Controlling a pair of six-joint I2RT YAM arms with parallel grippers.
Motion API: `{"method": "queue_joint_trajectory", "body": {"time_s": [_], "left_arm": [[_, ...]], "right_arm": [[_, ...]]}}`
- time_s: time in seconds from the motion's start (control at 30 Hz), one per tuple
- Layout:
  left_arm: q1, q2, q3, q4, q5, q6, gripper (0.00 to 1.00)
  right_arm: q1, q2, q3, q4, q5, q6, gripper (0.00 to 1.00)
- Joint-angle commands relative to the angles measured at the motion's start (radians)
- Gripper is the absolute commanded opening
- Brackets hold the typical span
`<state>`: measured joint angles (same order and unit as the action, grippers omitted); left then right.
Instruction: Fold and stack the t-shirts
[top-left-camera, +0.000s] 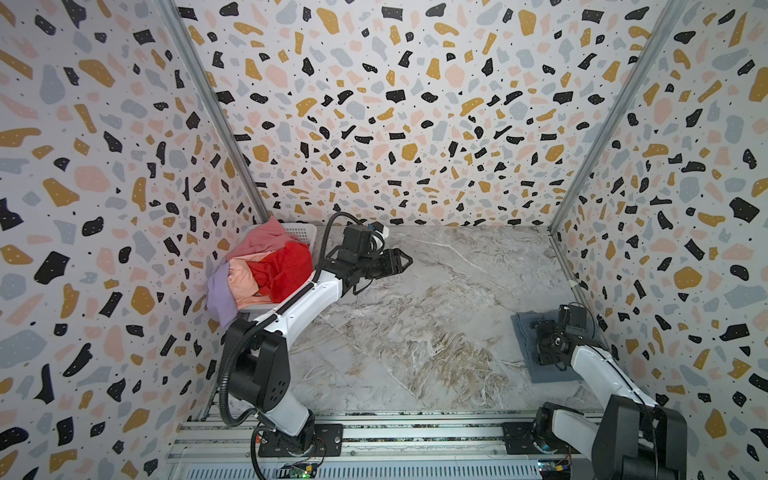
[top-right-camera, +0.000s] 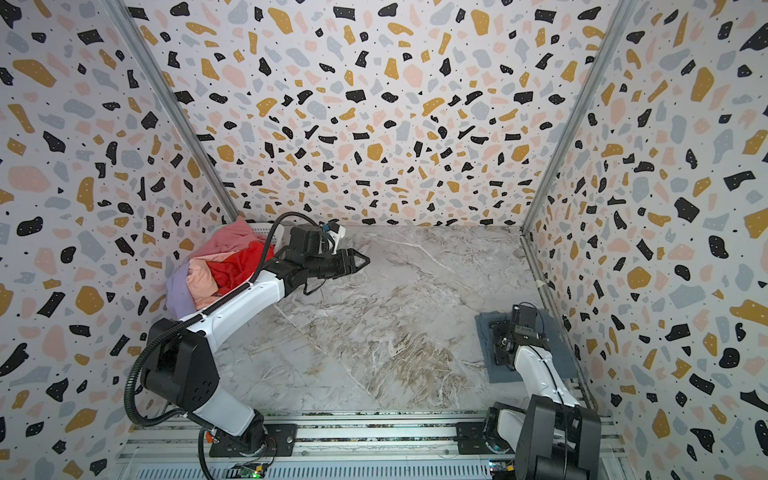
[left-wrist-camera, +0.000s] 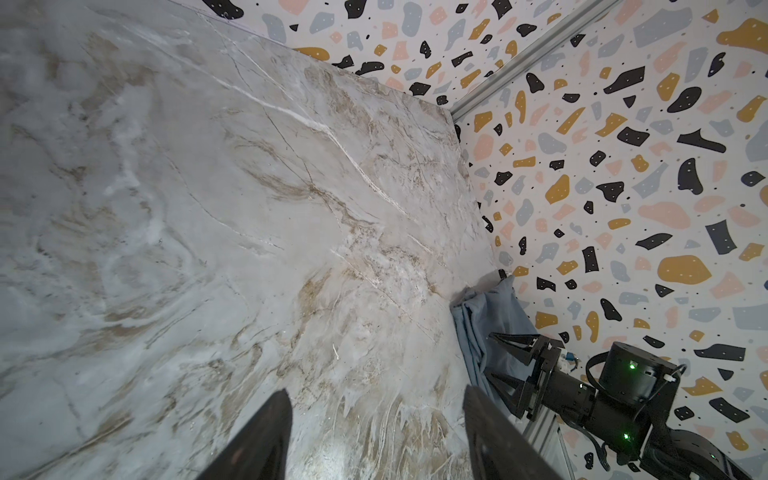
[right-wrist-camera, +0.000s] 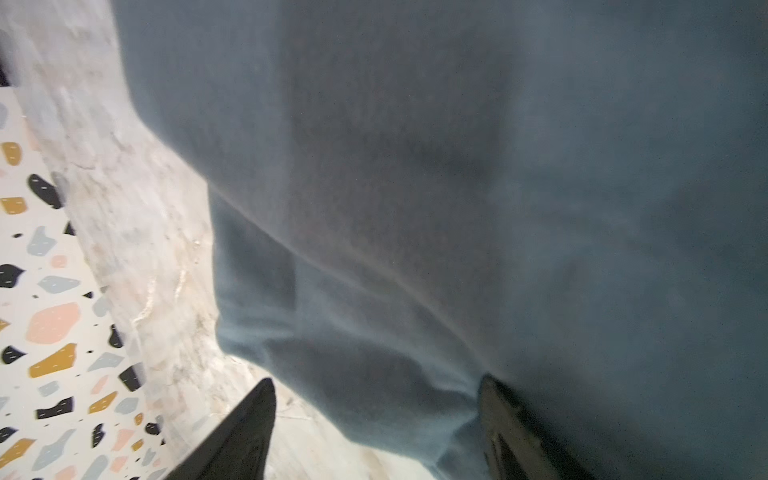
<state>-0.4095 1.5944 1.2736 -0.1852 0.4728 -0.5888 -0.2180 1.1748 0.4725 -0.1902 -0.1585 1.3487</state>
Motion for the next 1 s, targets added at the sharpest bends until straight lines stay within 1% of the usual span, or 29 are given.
{"method": "queue_joint_trajectory", "body": {"time_s": [0.0, 0.03, 0.1, 0.17, 0.2, 0.27, 0.33, 0.37, 0.4, 0.5, 0.6, 0.67, 0.8, 0.97], "left_arm": [[0.003, -0.049, -0.016, 0.033, -0.033, -0.009, 0.66], [0.003, -0.054, -0.019, 0.029, -0.041, -0.008, 0.66], [0.003, -0.066, -0.024, 0.025, -0.051, -0.006, 0.66], [0.003, -0.074, -0.025, 0.024, -0.06, -0.009, 0.66], [0.003, -0.076, -0.026, 0.023, -0.064, -0.008, 0.66], [0.003, -0.076, -0.023, 0.022, -0.071, -0.008, 0.66], [0.003, -0.072, -0.019, 0.033, -0.066, -0.012, 0.66], [0.003, -0.065, -0.015, 0.036, -0.06, -0.014, 0.66], [0.003, -0.059, -0.01, 0.037, -0.052, -0.013, 0.67], [0.003, -0.038, 0.011, 0.036, -0.032, -0.009, 0.66], [0.003, -0.024, 0.029, 0.033, -0.017, -0.003, 0.67], [0.003, -0.028, 0.028, 0.036, -0.017, 0.0, 0.67], [0.003, -0.045, 0.002, 0.043, -0.029, -0.007, 0.67], [0.003, -0.063, -0.03, 0.044, -0.043, -0.011, 0.68]], "right_arm": [[0.008, 0.089, 0.004, 0.045, 0.014, 0.095, 0.77], [0.005, 0.092, 0.034, 0.014, 0.026, 0.104, 0.77], [0.005, 0.073, 0.092, -0.077, 0.067, 0.084, 0.78], [0.005, 0.011, 0.142, -0.189, 0.096, 0.064, 0.79], [0.006, -0.025, 0.15, -0.219, 0.11, 0.06, 0.79], [0.006, -0.103, 0.148, -0.229, 0.145, 0.047, 0.79], [-0.009, -0.122, 0.149, -0.195, 0.161, -0.001, 0.78], [-0.022, -0.1, 0.16, -0.191, 0.169, -0.028, 0.78], [-0.038, -0.073, 0.167, -0.168, 0.152, -0.071, 0.78], [-0.087, 0.046, 0.186, -0.059, 0.069, -0.199, 0.78], [-0.099, 0.159, 0.229, -0.044, 0.058, -0.279, 0.78], [-0.111, 0.211, 0.239, -0.054, 0.061, -0.304, 0.79], [-0.164, 0.222, 0.187, -0.058, 0.072, -0.332, 0.79], [-0.296, 0.128, 0.074, -0.125, 0.076, -0.406, 0.81]]}}
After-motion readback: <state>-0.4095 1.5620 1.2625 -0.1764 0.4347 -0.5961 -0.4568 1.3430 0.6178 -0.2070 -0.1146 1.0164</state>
